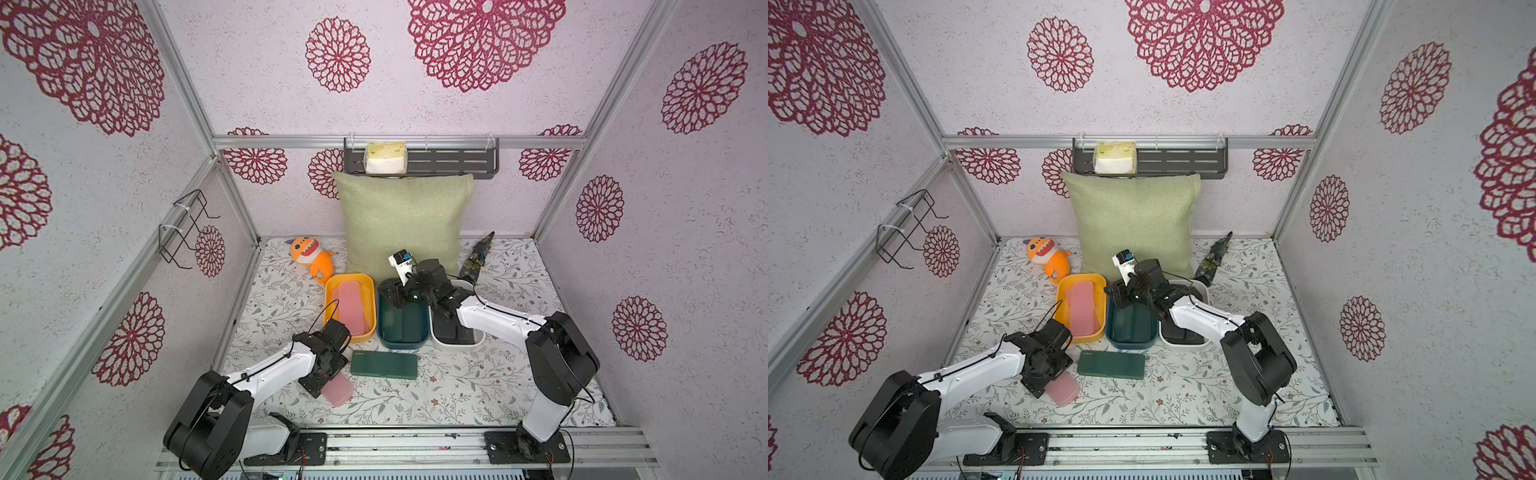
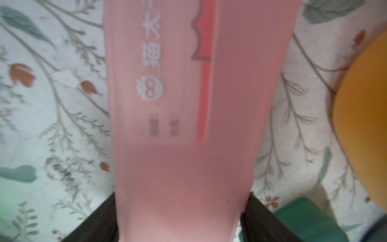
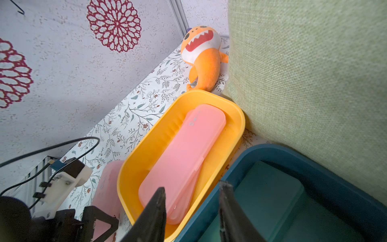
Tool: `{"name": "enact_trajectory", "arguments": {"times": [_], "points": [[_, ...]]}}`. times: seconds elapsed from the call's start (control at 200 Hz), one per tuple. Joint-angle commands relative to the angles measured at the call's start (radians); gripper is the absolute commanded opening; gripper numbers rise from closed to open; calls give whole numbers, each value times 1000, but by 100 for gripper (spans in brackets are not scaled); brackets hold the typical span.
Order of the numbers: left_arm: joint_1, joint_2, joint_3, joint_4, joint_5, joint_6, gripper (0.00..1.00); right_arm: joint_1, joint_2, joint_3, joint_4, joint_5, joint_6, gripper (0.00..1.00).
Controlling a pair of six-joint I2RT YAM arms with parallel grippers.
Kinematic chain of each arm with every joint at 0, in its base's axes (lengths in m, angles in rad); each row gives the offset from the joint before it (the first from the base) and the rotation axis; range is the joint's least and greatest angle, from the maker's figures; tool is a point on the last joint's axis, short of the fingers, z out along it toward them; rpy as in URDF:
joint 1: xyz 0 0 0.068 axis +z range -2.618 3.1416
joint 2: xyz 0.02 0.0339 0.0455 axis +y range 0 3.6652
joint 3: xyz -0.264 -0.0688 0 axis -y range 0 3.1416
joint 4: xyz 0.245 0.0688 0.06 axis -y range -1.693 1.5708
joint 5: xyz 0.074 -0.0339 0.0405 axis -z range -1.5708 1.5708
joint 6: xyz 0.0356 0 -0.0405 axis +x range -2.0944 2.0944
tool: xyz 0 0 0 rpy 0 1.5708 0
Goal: Place the pencil cases by color into the storage box
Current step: Pick up the pencil case from the center of the board, then place the pencil case at the storage box.
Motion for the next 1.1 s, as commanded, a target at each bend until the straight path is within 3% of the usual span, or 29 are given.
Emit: {"name": "enact_trajectory", "arguments": {"times": [0.0,0.23,0.48,0.8,1.091], "points": [[-6,-62,2,-127,-65,-19,79,-9,-62,6,20,-10,16,44],[-6,-159,97,-306,-157,29,76,-9,-70,9,17,-16,17,44],[-6,-109,313,-535,-246,209,76,-9,-70,11,10,-25,19,44],[-6,102,631,-560,-260,567,78,-22,-67,12,-9,-46,25,44],[-7,372,880,-512,-262,791,78,-56,-117,-16,-46,-57,20,44]]}}
